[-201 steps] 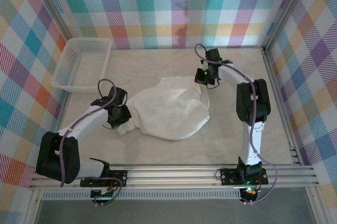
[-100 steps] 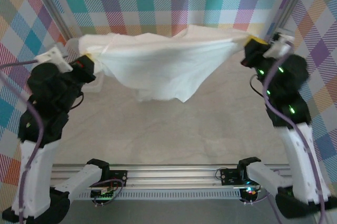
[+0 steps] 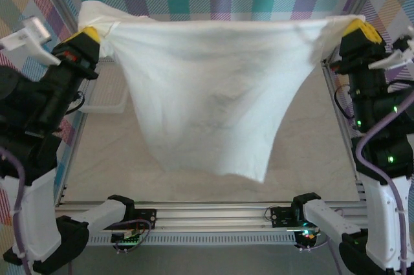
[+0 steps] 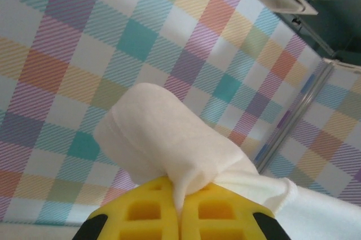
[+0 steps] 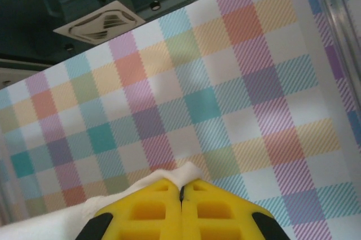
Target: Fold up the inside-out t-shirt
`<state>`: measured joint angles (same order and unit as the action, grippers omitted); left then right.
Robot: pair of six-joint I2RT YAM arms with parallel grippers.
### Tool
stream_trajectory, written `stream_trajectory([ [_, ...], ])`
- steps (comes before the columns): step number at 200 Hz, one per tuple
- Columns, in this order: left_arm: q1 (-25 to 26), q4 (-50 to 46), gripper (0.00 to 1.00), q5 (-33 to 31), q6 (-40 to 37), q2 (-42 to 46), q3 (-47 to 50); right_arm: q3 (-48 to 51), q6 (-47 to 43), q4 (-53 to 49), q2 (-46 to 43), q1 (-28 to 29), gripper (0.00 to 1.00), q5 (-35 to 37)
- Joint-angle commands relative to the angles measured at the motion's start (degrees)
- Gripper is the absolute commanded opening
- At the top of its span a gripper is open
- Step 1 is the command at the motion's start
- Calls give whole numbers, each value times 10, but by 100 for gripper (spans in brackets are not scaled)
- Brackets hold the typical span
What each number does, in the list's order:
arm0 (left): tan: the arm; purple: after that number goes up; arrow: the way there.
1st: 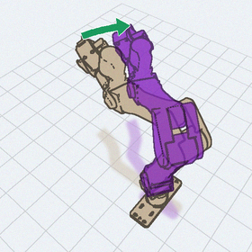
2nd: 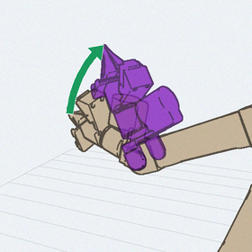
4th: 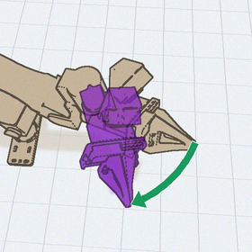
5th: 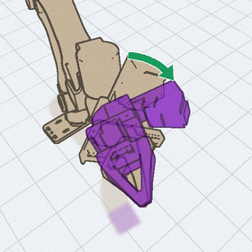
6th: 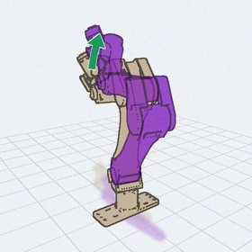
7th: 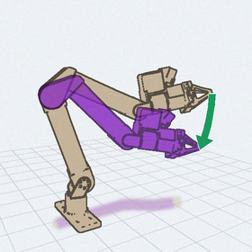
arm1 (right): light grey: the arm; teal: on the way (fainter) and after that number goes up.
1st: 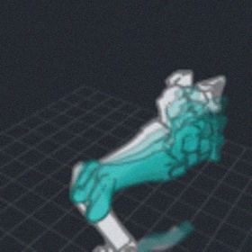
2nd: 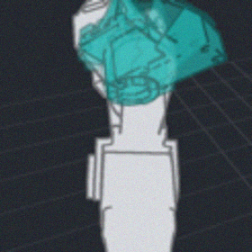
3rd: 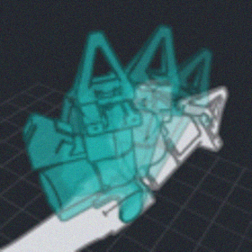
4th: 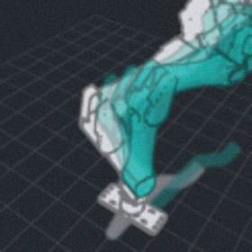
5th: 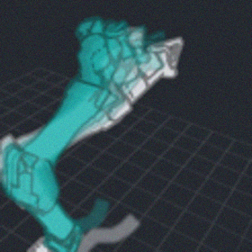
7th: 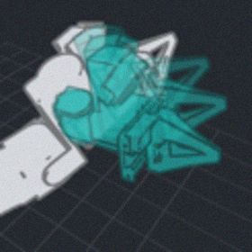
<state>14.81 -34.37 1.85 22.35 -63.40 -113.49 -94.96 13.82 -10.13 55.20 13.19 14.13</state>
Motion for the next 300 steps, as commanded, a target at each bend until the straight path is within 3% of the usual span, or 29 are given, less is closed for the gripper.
stream_trajectory([
  [1,-7,2,0,-22,-25,-67,22,0,-19,-17,72,-3,0,64],
  [45,-15,74,0,-90,-68,-230,97,13,2,39,253,-64,0,9],
  [70,-29,130,0,-53,-71,-354,92,-9,-29,97,388,-84,4,-41],
  [75,-31,149,7,-35,-64,-370,91,-39,-26,68,419,-89,9,-60],
  [89,-37,171,35,-3,-49,-404,77,-174,-8,-80,499,-100,44,-126],
  [97,-37,168,45,6,-50,-411,66,-238,-6,-150,532,-102,56,-159],
  [115,-37,163,59,14,-61,-395,72,-293,-6,-215,552,-102,67,-206],
  [141,-33,139,68,81,-82,-317,118,-292,23,-295,519,-102,69,-286],
  [161,-4,126,73,133,-134,-225,188,-219,51,-340,451,-101,68,-364],
  [187,93,91,78,155,-296,-110,297,-17,85,-339,304,-90,66,-415],
  [219,226,-48,79,117,-446,-47,391,269,178,-355,114,-23,60,-343],
  [234,270,-75,79,48,-435,-37,430,367,220,-388,57,22,60,-339],
  [246,295,-72,79,39,-439,-28,472,435,266,-399,25,58,60,-318],
  [273,352,-6,80,30,-503,-9,570,534,326,-349,27,108,62,-300],
  [300,369,32,81,-2,-532,-16,596,536,409,-394,74,107,72,-150],
])
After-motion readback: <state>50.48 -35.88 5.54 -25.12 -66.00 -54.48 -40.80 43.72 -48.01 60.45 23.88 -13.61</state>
